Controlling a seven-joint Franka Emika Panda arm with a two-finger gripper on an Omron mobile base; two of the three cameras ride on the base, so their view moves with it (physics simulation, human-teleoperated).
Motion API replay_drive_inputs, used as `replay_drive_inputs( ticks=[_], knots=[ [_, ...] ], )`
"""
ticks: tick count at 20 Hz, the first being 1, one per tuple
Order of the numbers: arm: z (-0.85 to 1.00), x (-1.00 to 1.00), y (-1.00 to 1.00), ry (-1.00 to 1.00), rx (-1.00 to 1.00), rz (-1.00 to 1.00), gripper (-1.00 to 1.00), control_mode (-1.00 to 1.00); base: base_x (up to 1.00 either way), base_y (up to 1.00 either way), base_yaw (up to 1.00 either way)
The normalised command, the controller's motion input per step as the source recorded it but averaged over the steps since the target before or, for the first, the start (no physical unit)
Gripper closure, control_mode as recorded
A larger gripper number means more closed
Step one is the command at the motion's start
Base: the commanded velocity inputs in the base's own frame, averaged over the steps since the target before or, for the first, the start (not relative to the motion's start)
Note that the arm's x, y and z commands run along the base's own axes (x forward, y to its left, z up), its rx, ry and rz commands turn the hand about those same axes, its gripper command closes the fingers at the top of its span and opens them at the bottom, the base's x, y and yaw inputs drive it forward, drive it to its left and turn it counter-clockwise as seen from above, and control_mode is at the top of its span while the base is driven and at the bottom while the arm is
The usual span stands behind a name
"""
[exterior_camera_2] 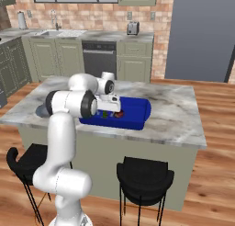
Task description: Create a steak meal by picking up the steak and asparagus from the tray and placing them on the plate. Leave the pomegranate on the tray.
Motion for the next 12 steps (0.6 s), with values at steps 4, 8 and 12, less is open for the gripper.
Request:
replay_drive_inputs(
  ticks=[4, 8, 12],
  knots=[
    [-0.36, 0.26, 0.00, 0.00, 0.00, 0.00, -1.00, -1.00, 0.00, 0.00, 0.00],
    [-0.48, 0.03, 0.05, 0.01, 0.00, 0.00, 1.00, -1.00, 0.00, 0.00, 0.00],
    [-0.40, 0.00, 0.18, 0.03, -0.01, 0.00, 1.00, -1.00, 0.00, 0.00, 0.00]
  ],
)
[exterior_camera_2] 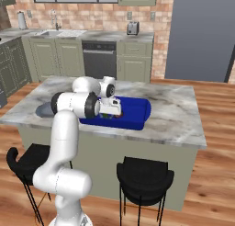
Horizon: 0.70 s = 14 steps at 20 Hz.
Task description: Create a steak meal by picking up the steak and asparagus from the tray and placing them on the plate. Leave the pomegranate on the tray.
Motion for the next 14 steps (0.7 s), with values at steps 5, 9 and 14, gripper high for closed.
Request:
replay_drive_inputs(
  ticks=[5, 9, 14],
  knots=[
    [-0.02, 0.01, 0.02, 0.00, 0.00, 0.00, 1.00, -1.00, 0.00, 0.00, 0.00],
    [0.17, -0.01, 0.00, -0.01, 0.00, 0.00, 1.00, -1.00, 0.00, 0.00, 0.00],
    [0.68, -0.14, 0.12, -0.15, 0.00, 0.06, 1.00, -1.00, 0.00, 0.00, 0.00]
  ],
)
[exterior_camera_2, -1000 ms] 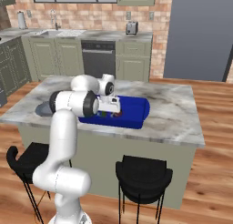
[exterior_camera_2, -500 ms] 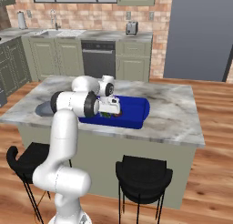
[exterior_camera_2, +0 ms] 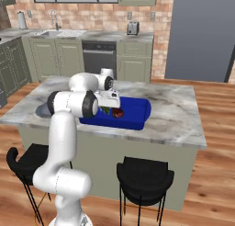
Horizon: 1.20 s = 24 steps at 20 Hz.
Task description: Create a steak meal by picking up the steak and asparagus from the tray and placing them on the plate. Leave the pomegranate on the tray.
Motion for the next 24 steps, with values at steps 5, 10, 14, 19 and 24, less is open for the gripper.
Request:
replay_drive_inputs(
  ticks=[5, 10, 14, 19, 24],
  knots=[
    [0.62, -0.26, 0.39, -0.14, 0.00, 0.13, 1.00, -1.00, 0.00, 0.00, 0.00],
    [0.44, -0.14, 0.65, -0.01, 0.00, 0.12, 1.00, -1.00, 0.00, 0.00, 0.00],
    [0.20, -0.18, 0.76, 0.00, 0.00, 0.07, 1.00, -1.00, 0.00, 0.00, 0.00],
    [0.01, -0.51, 0.68, -0.10, 0.00, 0.05, 1.00, -1.00, 0.00, 0.00, 0.00],
    [0.00, -0.51, 0.74, -0.12, 0.00, 0.01, 1.00, -1.00, 0.00, 0.00, 0.00]
  ],
)
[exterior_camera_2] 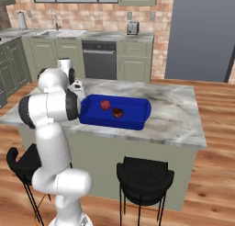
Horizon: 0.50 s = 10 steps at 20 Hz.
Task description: Create a steak meal by picking up the steak and asparagus from the tray and placing them on the plate. Leave the pomegranate on the tray.
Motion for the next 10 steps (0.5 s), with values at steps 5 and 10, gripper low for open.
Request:
replay_drive_inputs(
  ticks=[5, 10],
  knots=[
    [0.02, -0.19, 0.83, -0.05, 0.00, 0.00, 1.00, -1.00, 0.00, 0.00, 0.00],
    [0.00, 0.01, 0.80, 0.00, 0.00, 0.00, 1.00, -1.00, 0.00, 0.00, 0.00]
  ],
)
